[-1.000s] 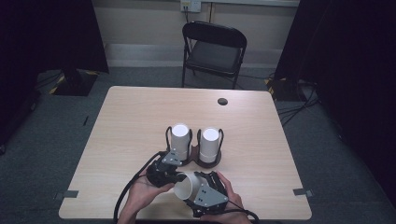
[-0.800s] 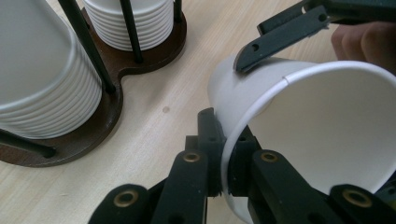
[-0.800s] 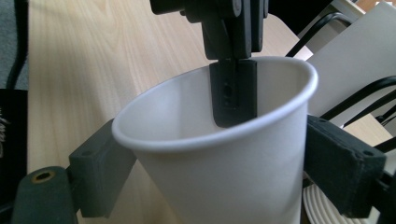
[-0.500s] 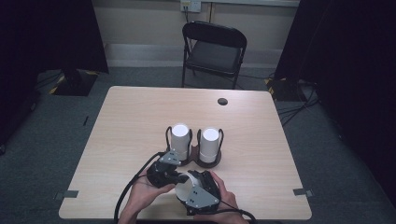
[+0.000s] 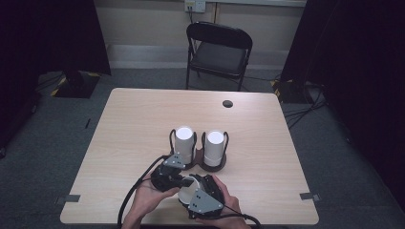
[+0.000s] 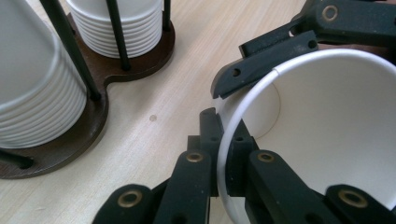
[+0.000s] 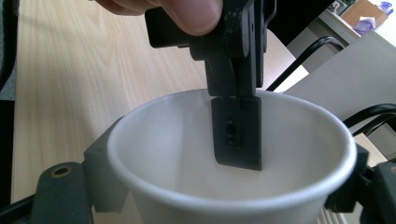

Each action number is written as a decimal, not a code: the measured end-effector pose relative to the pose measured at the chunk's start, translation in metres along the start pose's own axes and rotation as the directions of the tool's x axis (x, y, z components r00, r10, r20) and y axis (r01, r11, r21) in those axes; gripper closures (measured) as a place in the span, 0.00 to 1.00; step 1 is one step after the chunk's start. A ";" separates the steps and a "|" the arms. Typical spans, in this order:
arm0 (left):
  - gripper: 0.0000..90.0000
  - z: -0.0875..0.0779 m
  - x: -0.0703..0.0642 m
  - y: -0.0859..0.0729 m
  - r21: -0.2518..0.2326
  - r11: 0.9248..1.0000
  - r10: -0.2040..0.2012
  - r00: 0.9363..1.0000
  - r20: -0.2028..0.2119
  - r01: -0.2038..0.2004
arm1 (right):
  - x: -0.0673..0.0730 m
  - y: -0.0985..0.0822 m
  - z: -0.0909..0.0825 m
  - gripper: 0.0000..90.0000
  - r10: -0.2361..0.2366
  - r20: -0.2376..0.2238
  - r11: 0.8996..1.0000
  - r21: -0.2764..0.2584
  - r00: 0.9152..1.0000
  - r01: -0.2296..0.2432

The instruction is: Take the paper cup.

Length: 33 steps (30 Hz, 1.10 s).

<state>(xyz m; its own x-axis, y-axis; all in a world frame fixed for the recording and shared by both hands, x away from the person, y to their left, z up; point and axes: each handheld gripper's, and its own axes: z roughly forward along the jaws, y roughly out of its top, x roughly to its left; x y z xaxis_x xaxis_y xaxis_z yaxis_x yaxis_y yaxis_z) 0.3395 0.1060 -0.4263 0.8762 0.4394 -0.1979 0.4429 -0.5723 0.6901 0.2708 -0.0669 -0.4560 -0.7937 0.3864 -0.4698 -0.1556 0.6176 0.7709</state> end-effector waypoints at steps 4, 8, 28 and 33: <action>0.99 -0.001 -0.002 0.002 0.004 1.000 -0.018 1.000 -0.014 0.018 | -0.001 0.000 0.002 0.22 0.011 0.006 1.000 -0.005 1.000 -0.011; 0.99 -0.001 0.001 0.001 0.000 1.000 -0.023 1.000 -0.002 0.023 | -0.002 0.000 0.002 0.23 0.011 0.002 1.000 -0.006 1.000 -0.011; 0.92 -0.010 -0.001 -0.004 -0.113 0.993 -0.050 0.998 -0.032 0.046 | -0.009 -0.004 -0.003 0.25 0.108 0.015 0.993 -0.047 0.994 -0.107; 0.91 -0.013 -0.002 -0.009 -0.167 0.985 -0.051 0.998 -0.043 0.043 | -0.010 -0.005 -0.004 0.26 0.129 0.018 0.991 -0.049 0.991 -0.128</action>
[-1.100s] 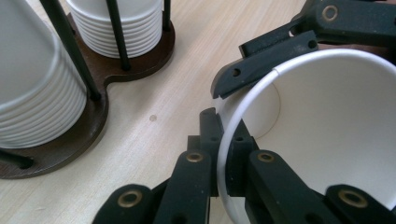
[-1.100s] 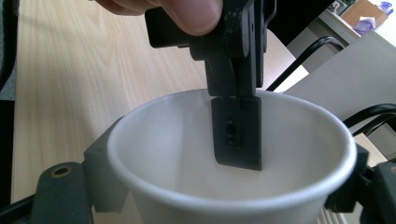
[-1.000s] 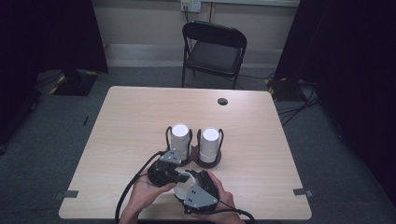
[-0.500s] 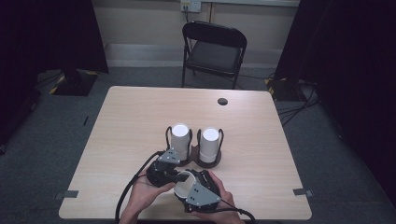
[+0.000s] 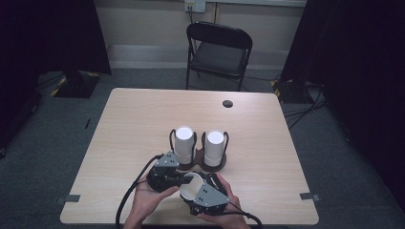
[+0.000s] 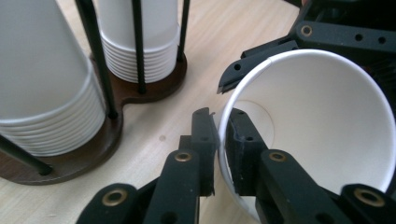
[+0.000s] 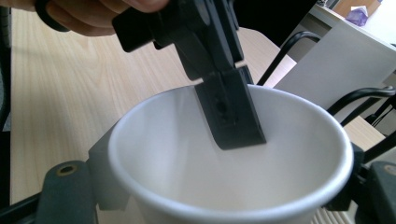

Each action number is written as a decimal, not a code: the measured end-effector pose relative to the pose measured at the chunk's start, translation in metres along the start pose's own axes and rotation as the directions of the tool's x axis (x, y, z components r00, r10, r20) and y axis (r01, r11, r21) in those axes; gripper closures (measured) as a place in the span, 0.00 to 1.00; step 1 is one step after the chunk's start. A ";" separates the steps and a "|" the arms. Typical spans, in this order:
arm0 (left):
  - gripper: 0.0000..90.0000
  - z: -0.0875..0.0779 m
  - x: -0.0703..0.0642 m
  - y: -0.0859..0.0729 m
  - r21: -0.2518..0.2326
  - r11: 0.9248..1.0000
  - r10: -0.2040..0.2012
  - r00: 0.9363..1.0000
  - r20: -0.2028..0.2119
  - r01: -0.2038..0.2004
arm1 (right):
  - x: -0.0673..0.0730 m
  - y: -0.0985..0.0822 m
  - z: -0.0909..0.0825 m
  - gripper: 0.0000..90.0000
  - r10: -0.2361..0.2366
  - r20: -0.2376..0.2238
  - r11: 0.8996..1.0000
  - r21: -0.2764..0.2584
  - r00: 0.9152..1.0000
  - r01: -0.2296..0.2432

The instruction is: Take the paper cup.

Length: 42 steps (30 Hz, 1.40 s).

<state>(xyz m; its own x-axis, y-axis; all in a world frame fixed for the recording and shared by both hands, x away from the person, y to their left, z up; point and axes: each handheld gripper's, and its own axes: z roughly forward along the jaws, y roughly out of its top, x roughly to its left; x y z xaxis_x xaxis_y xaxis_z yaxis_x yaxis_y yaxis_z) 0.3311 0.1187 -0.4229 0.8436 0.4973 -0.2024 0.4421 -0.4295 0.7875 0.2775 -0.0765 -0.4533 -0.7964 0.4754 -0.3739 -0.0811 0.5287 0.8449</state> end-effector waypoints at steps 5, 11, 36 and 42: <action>0.91 -0.003 0.000 -0.002 -0.032 0.999 0.010 1.000 0.002 -0.010 | -0.002 -0.002 0.000 0.26 0.027 0.001 1.000 0.005 1.000 -0.027; 0.91 -0.003 -0.001 -0.007 -0.089 0.996 0.005 1.000 -0.003 -0.005 | -0.005 -0.004 -0.002 0.26 0.069 0.000 0.998 0.010 0.998 -0.069; 0.67 -0.011 0.001 -0.027 -0.298 0.954 -0.071 0.990 -0.122 0.032 | -0.020 -0.015 -0.011 0.26 0.205 0.015 0.979 -0.015 0.979 -0.204; 0.55 -0.014 0.004 -0.035 -0.326 0.945 -0.081 0.979 -0.188 0.016 | -0.029 -0.021 -0.019 0.26 0.263 0.034 0.964 -0.037 0.964 -0.262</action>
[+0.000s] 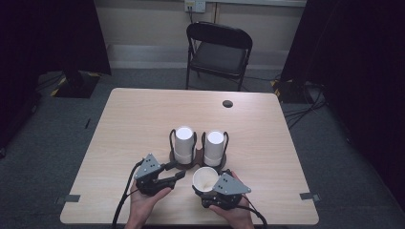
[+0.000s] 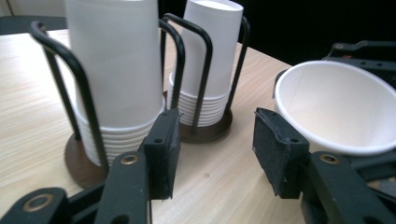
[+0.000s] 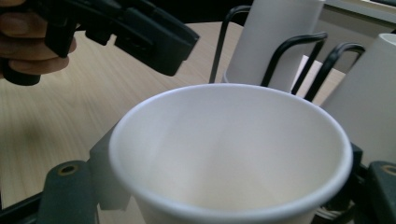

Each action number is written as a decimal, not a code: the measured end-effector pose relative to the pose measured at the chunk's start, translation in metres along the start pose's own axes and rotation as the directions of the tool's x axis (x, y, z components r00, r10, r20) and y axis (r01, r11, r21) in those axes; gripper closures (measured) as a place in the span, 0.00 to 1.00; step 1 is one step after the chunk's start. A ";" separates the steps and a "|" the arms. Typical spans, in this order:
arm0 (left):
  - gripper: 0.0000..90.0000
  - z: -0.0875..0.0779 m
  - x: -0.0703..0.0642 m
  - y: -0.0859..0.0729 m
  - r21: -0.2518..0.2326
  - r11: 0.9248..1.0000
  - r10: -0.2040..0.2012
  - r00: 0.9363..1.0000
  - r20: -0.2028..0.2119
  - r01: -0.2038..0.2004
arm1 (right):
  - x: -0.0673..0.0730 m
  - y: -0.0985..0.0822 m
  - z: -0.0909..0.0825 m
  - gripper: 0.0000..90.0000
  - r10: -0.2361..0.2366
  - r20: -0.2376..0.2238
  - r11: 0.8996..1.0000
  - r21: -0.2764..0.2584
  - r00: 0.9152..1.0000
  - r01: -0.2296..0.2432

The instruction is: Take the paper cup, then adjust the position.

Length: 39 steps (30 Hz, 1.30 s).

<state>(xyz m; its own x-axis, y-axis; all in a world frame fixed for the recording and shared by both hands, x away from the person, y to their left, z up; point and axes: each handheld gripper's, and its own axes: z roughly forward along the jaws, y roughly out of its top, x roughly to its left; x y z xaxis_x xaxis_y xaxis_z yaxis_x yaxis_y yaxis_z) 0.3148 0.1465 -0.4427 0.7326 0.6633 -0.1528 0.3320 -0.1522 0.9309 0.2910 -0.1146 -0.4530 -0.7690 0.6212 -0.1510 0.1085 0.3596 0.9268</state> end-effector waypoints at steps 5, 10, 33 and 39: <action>0.46 -0.001 0.003 -0.008 -0.025 0.999 -0.027 0.999 -0.027 0.026 | -0.006 -0.002 -0.004 0.26 0.029 0.011 1.000 -0.012 1.000 -0.029; 0.38 -0.002 0.005 -0.014 -0.026 0.999 -0.023 0.998 -0.063 0.022 | -0.012 -0.004 -0.009 0.26 0.070 0.013 0.997 -0.020 0.997 -0.070; 0.17 -0.013 0.020 -0.050 -0.051 0.998 -0.049 0.967 -0.250 0.038 | -0.058 -0.007 -0.035 0.26 0.179 0.145 0.984 -0.054 0.973 -0.173; 0.17 -0.015 0.023 -0.056 -0.069 0.996 -0.068 0.954 -0.291 0.049 | -0.075 -0.007 -0.043 0.26 0.211 0.190 0.977 -0.081 0.959 -0.199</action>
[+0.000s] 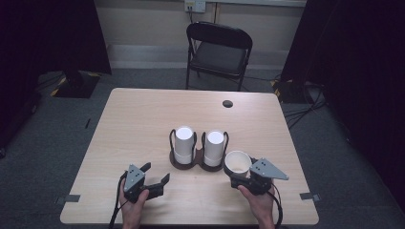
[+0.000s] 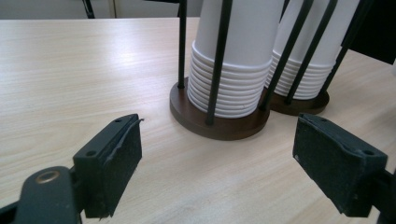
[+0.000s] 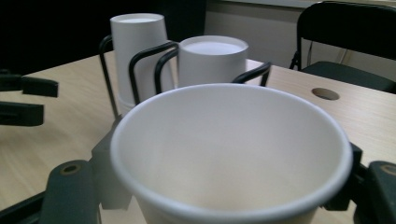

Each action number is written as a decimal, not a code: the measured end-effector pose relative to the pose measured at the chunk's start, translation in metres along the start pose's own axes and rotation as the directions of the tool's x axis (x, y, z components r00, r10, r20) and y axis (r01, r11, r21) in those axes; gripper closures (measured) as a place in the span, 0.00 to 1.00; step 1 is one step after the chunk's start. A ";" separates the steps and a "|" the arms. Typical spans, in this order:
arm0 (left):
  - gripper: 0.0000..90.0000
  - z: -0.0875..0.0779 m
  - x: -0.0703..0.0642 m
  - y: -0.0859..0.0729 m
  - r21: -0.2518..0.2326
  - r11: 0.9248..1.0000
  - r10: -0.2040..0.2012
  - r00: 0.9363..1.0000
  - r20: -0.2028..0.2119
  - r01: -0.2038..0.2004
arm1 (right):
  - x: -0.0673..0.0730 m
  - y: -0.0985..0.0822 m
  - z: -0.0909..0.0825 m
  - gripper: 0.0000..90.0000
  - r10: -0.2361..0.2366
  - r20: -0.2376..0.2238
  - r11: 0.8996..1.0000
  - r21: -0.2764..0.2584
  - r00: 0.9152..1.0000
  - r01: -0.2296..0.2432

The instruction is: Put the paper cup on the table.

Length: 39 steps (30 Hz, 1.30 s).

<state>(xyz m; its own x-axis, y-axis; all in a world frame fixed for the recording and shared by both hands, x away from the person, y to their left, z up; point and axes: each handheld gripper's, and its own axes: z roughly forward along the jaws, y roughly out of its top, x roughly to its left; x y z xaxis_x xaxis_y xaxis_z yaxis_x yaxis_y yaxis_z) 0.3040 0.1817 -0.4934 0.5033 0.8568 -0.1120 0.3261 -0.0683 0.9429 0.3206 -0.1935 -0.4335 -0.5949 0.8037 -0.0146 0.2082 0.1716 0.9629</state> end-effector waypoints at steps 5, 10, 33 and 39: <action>0.17 0.005 0.001 0.000 0.009 1.000 0.002 1.000 -0.005 -0.002 | -0.015 0.001 0.003 0.26 0.036 0.039 0.999 -0.013 0.999 -0.036; 0.17 0.005 0.001 0.000 -0.010 1.000 0.011 0.999 -0.039 -0.011 | -0.028 0.002 0.009 0.26 0.060 0.071 0.998 -0.022 0.996 -0.058; 0.18 0.002 -0.003 -0.002 -0.050 0.998 0.019 0.989 -0.148 -0.026 | -0.068 0.012 0.040 0.26 0.090 0.134 0.996 -0.031 0.987 -0.087; 0.17 0.003 -0.008 -0.002 -0.042 0.996 0.066 0.986 -0.152 -0.073 | -0.082 0.017 0.048 0.26 0.106 0.130 0.994 -0.026 0.986 -0.103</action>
<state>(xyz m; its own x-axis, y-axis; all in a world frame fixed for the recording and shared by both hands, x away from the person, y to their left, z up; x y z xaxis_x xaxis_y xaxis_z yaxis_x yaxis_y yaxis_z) 0.3016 0.1737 -0.4955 0.3962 0.9182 -0.0003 0.2544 -0.1095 0.9609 0.4100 -0.2289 -0.4289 -0.4636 0.8845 0.0525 0.2480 0.0727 0.9660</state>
